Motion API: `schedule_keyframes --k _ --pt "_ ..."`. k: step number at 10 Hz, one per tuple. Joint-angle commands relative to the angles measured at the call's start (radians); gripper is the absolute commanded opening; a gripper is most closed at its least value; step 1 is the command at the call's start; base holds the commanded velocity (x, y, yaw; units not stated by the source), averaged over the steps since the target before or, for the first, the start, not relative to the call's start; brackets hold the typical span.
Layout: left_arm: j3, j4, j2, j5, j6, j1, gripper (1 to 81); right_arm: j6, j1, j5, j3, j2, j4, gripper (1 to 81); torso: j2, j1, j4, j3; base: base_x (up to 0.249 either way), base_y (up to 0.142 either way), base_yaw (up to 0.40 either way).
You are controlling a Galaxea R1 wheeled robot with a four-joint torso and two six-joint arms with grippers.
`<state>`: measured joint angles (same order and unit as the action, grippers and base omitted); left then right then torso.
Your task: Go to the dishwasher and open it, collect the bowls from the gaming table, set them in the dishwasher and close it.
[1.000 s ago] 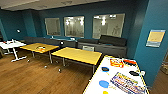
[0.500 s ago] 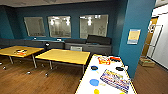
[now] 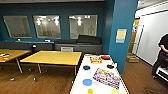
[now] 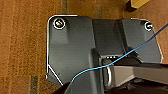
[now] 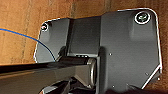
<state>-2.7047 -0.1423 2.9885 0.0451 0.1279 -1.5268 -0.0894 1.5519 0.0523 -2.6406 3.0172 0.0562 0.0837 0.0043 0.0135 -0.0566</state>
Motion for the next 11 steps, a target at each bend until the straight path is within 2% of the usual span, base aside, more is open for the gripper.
schedule_keyframes --k 1,7,11 --pt "0.002 -0.006 -0.006 -0.050 -0.005 0.052 81.1 -0.004 -0.052 -0.052 0.001 -0.001 -0.007 81.1 0.000 0.000 0.000 0.000 0.000 -0.074 0.000" --pt "0.000 0.004 -0.005 -0.050 -0.005 0.052 81.1 -0.003 -0.052 -0.054 0.004 -0.002 0.002 81.1 0.000 0.000 0.000 0.000 0.000 0.000 0.000" --pt "0.000 0.001 -0.005 -0.050 -0.005 0.052 81.1 -0.003 -0.046 -0.048 0.001 -0.002 -0.002 81.1 0.002 -0.003 0.000 0.000 0.100 0.000 0.000"
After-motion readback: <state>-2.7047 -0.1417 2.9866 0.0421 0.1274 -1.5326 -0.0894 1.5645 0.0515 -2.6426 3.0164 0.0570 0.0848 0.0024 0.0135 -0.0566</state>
